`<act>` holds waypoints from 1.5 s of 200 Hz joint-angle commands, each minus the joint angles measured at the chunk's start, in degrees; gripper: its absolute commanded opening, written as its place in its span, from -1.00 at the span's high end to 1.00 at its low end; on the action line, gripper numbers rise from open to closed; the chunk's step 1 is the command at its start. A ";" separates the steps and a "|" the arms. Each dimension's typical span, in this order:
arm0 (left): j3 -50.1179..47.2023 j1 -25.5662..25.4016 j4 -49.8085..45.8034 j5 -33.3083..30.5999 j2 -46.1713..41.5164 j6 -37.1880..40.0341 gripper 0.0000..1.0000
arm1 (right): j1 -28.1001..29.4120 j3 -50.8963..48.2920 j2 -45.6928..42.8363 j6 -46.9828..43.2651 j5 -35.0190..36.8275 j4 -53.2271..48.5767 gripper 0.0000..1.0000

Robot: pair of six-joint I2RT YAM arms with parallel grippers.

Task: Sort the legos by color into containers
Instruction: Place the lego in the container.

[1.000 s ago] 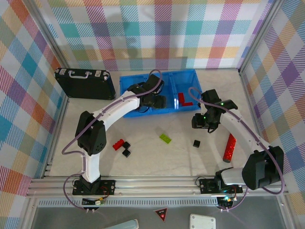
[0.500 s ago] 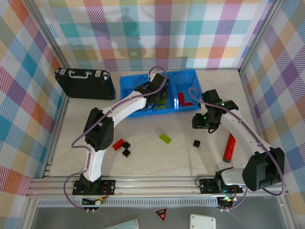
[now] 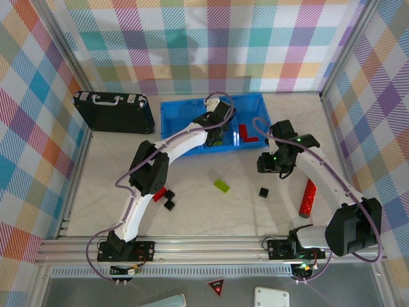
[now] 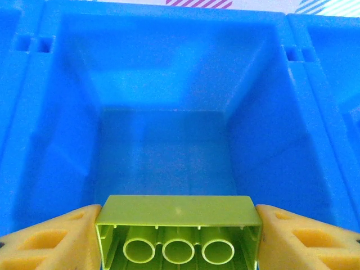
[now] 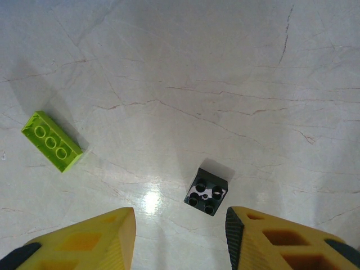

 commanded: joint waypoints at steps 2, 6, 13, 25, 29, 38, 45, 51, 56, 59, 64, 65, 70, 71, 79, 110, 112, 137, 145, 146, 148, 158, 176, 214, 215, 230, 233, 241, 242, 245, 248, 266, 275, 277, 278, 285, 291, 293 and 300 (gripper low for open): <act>3.78 -0.69 -0.47 -3.37 3.94 -1.04 -0.27 | 0.04 -0.21 -0.71 -1.08 -1.46 -0.29 0.04; 4.33 -0.64 -0.72 -3.63 4.53 -1.00 -0.28 | 0.05 -0.12 -0.62 -1.09 -1.46 -0.28 0.04; 5.32 -0.64 -1.06 -4.03 5.53 -0.93 -0.28 | 0.08 -0.04 -0.66 -1.16 -1.52 -0.22 0.04; 6.36 -0.62 -1.12 -4.70 6.93 -0.58 -0.29 | 0.08 0.13 -0.66 -1.27 -1.56 -0.33 0.04; 6.51 -0.64 -1.18 -4.97 7.31 -0.61 -0.30 | 0.06 0.14 -0.65 -1.27 -1.61 -0.42 0.04; 6.79 -0.58 -1.01 -5.46 8.02 -0.58 -0.31 | 0.04 0.23 -0.75 -1.36 -1.67 -0.41 0.04; 7.02 -0.50 -0.89 -5.53 8.41 -0.58 -0.32 | 0.08 0.26 -0.84 -1.40 -1.84 -0.46 0.04; 7.31 -0.43 -0.87 -5.45 8.78 -0.62 -0.31 | 0.08 0.15 -0.92 -1.40 -1.99 -0.29 0.04; 7.48 -0.38 -0.89 -5.36 9.10 -0.67 -0.31 | 0.08 0.08 -0.87 -1.44 -2.07 -0.21 0.04; 7.75 -0.35 -1.00 -5.24 9.28 -0.67 -0.32 | 0.08 0.06 -0.92 -1.44 -2.16 -0.13 0.04; 7.90 -0.32 -0.95 -4.93 9.52 -0.62 -0.32 | 0.04 -0.01 -0.92 -1.45 -2.21 -0.07 0.04; 7.97 -0.33 -1.03 -4.88 9.56 -0.60 -0.32 | 0.06 -0.02 -0.92 -1.45 -2.20 0.00 0.04; 8.25 -0.32 -1.11 -4.64 9.77 -0.57 -0.31 | 0.06 -0.06 -0.84 -1.54 -2.29 0.15 0.04; 8.32 -0.33 -1.16 -4.56 9.87 -0.53 -0.31 | 0.07 -0.09 -0.80 -1.54 -2.33 0.15 0.04; 8.61 -0.33 -1.51 -4.34 10.37 -0.68 -0.32 | 0.09 -0.12 -0.56 -1.55 -2.44 0.26 0.04; 8.56 -0.27 -1.91 -3.86 10.97 -1.33 -0.35 | 0.08 0.34 0.21 -1.73 -3.02 0.25 0.04; 8.56 -0.25 -1.86 -3.80 11.00 -1.38 -0.36 | 0.04 0.37 0.21 -1.76 -3.06 0.29 0.04; 8.70 -0.33 -1.74 -3.66 10.90 -1.36 -0.46 | 0.06 0.41 0.02 -1.80 -3.01 0.24 0.04; 8.74 -0.33 -1.70 -3.60 10.83 -1.29 -0.48 | 0.08 0.46 -0.05 -1.80 -3.16 0.24 0.04; 8.78 -0.33 -1.76 -3.60 10.83 -1.29 -0.49 | 0.08 0.43 -0.09 -1.80 -3.16 0.24 0.05; 8.86 -0.27 -1.74 -3.60 10.77 -1.28 -0.50 | 0.08 0.42 -0.10 -1.82 -3.13 0.31 0.04; 8.91 -0.32 -1.77 -3.63 10.57 -1.32 -0.52 | 0.08 0.41 -0.22 -1.79 -3.19 0.29 0.04; 8.86 -0.41 -1.83 -3.21 10.16 -1.00 -0.52 | 0.09 0.32 -0.70 -1.64 -3.17 0.25 0.04; 7.76 -0.64 -2.26 -1.93 8.43 -0.44 -0.52 | 0.07 0.07 -1.36 -1.14 -3.42 0.26 0.04; 7.76 -0.66 -2.26 -1.89 8.40 -0.38 -0.52 | 0.08 0.06 -1.36 -1.12 -3.42 0.25 0.04; 6.85 -0.73 -2.00 -0.61 7.32 0.25 -0.52 | 0.09 -0.35 -1.52 -0.57 -2.91 0.82 0.04; 6.69 -0.77 -2.00 -0.46 7.20 0.42 -0.52 | 0.10 -0.50 -1.54 -0.42 -2.86 0.90 0.04; 6.08 -0.82 -2.04 -0.02 6.53 0.56 -0.52 | 0.07 -0.79 -1.61 -0.28 -2.79 1.35 0.04; 6.05 -0.84 -2.06 -0.01 6.44 0.56 -0.52 | 0.07 -0.80 -1.62 -0.25 -2.75 1.41 0.04; 5.74 -0.84 -2.00 0.23 6.18 0.65 -0.52 | 0.03 -0.86 -1.63 -0.15 -2.70 1.48 0.04; 5.43 -0.86 -1.84 0.33 5.89 0.73 -0.52 | 0.06 -0.98 -1.60 -0.06 -2.67 1.54 0.04; 3.95 -0.82 -1.82 1.69 4.42 1.18 -0.52 | 0.12 -1.42 -1.41 0.60 -2.64 1.69 0.04; 3.60 -0.94 -2.23 2.68 3.80 1.53 -0.51 | 0.08 -1.67 -1.30 1.10 -2.50 1.68 0.04; 3.57 -0.95 -2.47 2.83 3.70 1.53 -0.51 | 0.08 -1.69 -1.24 1.23 -2.46 1.66 0.04; 3.56 -0.91 -2.54 2.82 3.62 1.57 -0.51 | 0.08 -1.74 -1.26 1.30 -2.41 1.65 0.04; 3.16 -1.04 -2.96 3.43 3.25 1.75 -0.51 | 0.08 -2.02 -1.20 1.79 -2.13 1.84 0.04; 2.72 -1.12 -3.25 3.88 2.73 1.95 -0.51 | 0.08 -2.34 -1.16 2.25 -1.71 1.90 0.04; 2.62 -1.19 -3.30 3.98 2.57 2.10 -0.50 | 0.04 -2.43 -1.18 2.55 -1.56 1.91 0.04; 1.83 -1.34 -3.31 4.22 1.87 2.39 -0.50 | 0.08 -2.78 -1.19 3.25 -1.06 1.92 0.04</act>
